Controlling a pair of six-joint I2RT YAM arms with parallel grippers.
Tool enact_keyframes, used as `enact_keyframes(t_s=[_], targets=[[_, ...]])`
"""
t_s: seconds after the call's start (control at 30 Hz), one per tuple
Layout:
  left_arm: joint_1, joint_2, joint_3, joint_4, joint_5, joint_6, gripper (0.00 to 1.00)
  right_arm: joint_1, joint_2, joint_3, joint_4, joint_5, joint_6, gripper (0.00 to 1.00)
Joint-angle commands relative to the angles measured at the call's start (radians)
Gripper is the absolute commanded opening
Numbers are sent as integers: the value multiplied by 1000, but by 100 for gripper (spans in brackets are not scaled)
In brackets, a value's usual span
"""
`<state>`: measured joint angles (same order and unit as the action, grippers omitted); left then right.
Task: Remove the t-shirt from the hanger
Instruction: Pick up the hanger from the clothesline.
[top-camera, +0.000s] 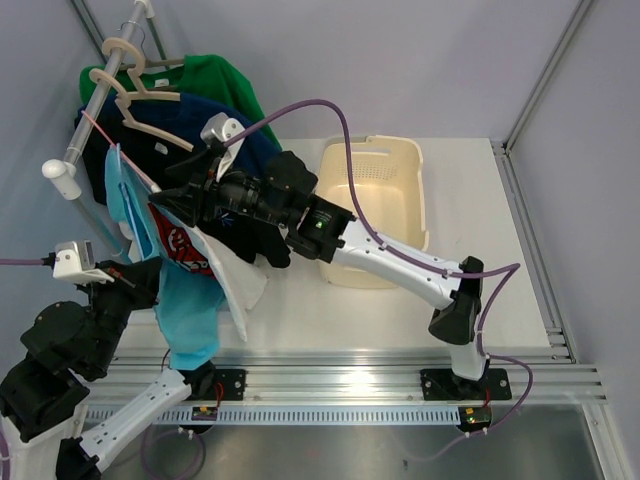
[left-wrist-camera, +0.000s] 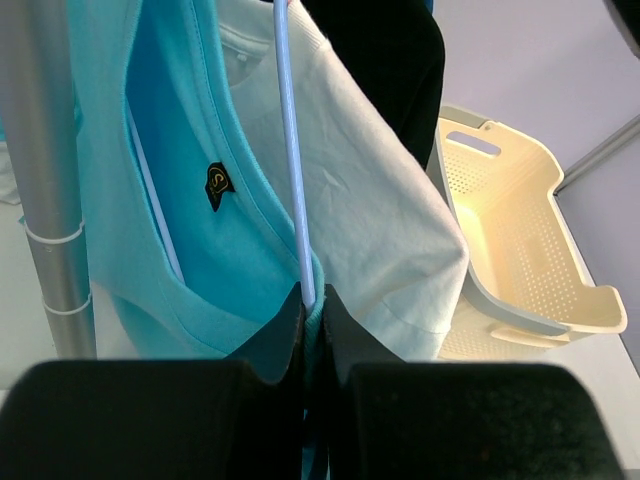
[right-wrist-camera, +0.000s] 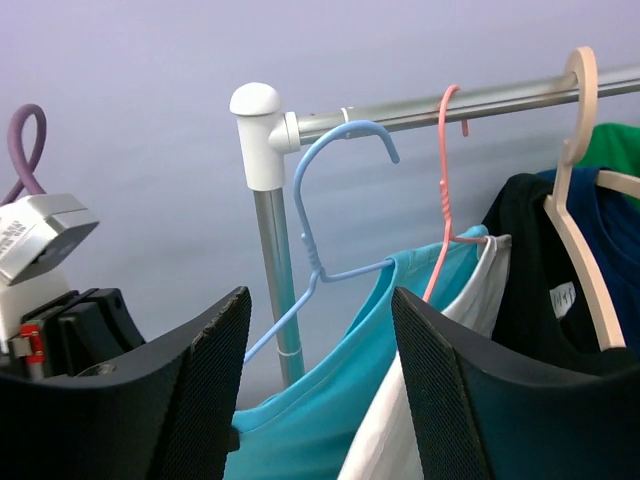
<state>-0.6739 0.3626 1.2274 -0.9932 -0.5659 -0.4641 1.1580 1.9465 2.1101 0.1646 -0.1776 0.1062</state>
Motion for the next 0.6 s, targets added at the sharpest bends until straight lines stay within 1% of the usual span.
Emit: enact_keyframes(t_s=[0.0, 0.07, 0.23, 0.4, 0.5, 0.57], targets=[[-3, -11, -5, 70, 61, 24, 0, 11, 55, 76, 20, -60, -56, 66], [-3, -14, -9, 71, 69, 25, 0, 12, 75, 105, 13, -72, -59, 64], [-3, -25, -12, 73, 90, 19, 0, 31, 170, 269, -97, -49, -97, 62], [-3, -30, -34, 90, 113, 16, 0, 43, 204, 298, -86, -11, -100, 61], [-3, -39, -54, 102, 116, 16, 0, 43, 222, 313, -79, 26, -99, 61], [-3, -40, -63, 107, 121, 16, 0, 43, 229, 315, -71, 24, -94, 61]])
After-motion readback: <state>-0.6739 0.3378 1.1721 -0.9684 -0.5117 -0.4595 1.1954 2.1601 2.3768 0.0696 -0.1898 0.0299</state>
